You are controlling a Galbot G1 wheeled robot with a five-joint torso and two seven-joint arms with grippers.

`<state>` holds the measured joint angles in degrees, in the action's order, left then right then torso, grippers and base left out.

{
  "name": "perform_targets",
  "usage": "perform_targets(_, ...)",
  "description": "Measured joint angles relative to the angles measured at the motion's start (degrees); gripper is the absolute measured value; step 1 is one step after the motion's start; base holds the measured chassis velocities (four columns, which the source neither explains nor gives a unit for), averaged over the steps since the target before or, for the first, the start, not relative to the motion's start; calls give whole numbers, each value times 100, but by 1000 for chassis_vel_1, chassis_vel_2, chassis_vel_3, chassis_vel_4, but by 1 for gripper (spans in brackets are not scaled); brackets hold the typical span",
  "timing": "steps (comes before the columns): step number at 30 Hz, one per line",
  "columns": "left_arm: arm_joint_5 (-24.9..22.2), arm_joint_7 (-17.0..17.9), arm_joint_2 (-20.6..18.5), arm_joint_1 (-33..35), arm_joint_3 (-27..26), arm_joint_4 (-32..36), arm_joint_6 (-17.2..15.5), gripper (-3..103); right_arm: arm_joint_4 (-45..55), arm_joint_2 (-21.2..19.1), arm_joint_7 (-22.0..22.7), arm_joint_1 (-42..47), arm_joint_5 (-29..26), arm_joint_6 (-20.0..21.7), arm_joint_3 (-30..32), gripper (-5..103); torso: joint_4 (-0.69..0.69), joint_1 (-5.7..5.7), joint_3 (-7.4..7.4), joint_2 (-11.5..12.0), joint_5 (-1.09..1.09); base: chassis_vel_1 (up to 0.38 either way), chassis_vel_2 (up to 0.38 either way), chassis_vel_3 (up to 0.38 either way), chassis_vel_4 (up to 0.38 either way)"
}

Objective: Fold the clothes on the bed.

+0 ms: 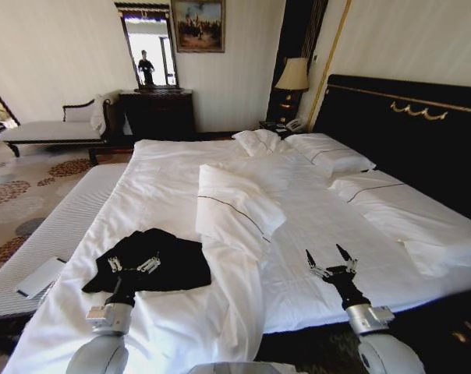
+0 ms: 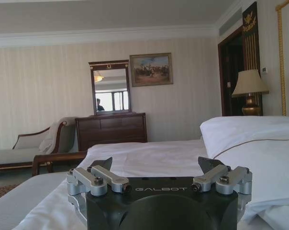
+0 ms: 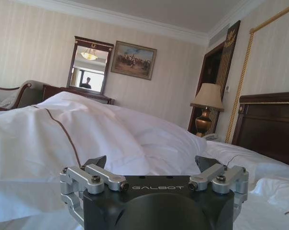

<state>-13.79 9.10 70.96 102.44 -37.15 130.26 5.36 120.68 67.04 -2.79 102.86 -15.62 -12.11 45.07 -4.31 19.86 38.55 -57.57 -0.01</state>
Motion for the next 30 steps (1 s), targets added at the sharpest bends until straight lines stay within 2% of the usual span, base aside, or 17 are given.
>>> perform_targets(9, 25, 0, 7, 30, -15, 9, 10, 100, -19, 9, -45, -11, 5, -58, -16, 100, 0, 0, 0, 0, 1, 187, 174, -184, -182)
perform_targets(13, 39, 2, 8, 48, -19, 23, 10, 100, -13, -55, -161, -60, -181, -155, -52, 100, 0, 0, 0, 0, -2, 73, 110, -91, -85)
perform_targets(17, 73, 8, 5, 78, -2, 66, 7, 100, -15, -264, -142, -197, -449, -19, -51, 100, 0, 0, 0, 0, 2, 0, 0, 0, 0)
perform_targets(20, 87, 18, -7, 102, 0, 104, -9, 100, -93, -535, -107, -365, -995, 158, -60, 100, -1, 0, 0, 0, 5, 0, 0, 0, 0)
perform_targets(22, 96, 24, -23, 118, -9, 111, -20, 100, -240, -767, -197, -591, -1740, 55, -158, 100, -3, 0, 0, 0, 4, -50, -24, 13, -7)
perform_targets(23, 96, 24, -23, 118, -9, 111, -20, 100, -240, -767, -197, -591, -1740, 55, -158, 100, -3, 0, 0, 0, 4, -50, -7, 13, -7)
perform_targets(24, 103, 29, -32, 126, -13, 111, -26, 100, -320, -866, -252, -717, -2068, 12, -193, 100, -2, 0, 0, 0, 4, 0, 0, 0, 0)
perform_targets(25, 118, 48, -51, 143, -20, 115, -41, 100, -554, -1067, -502, -1006, -2635, -29, -228, 100, 0, 0, 0, 0, 1, 0, 0, 0, 0)
perform_targets(27, 129, 76, -71, 168, -41, 138, -69, 100, -904, -1304, -819, -1335, -3115, -63, -260, 100, 1, 0, 0, 0, 0, 0, 0, 0, 0)
perform_targets(28, 129, 76, -71, 168, -41, 138, -69, 100, -904, -1304, -819, -1335, -3115, -63, -260, 100, 1, 0, 0, 0, 0, 0, 0, 0, 0)
perform_targets(30, 130, 101, -84, 222, -116, 185, -97, 100, -1440, -1648, -1315, -1783, -3595, -73, -351, 100, 1, 0, 0, 0, 1, 0, 0, 0, 0)
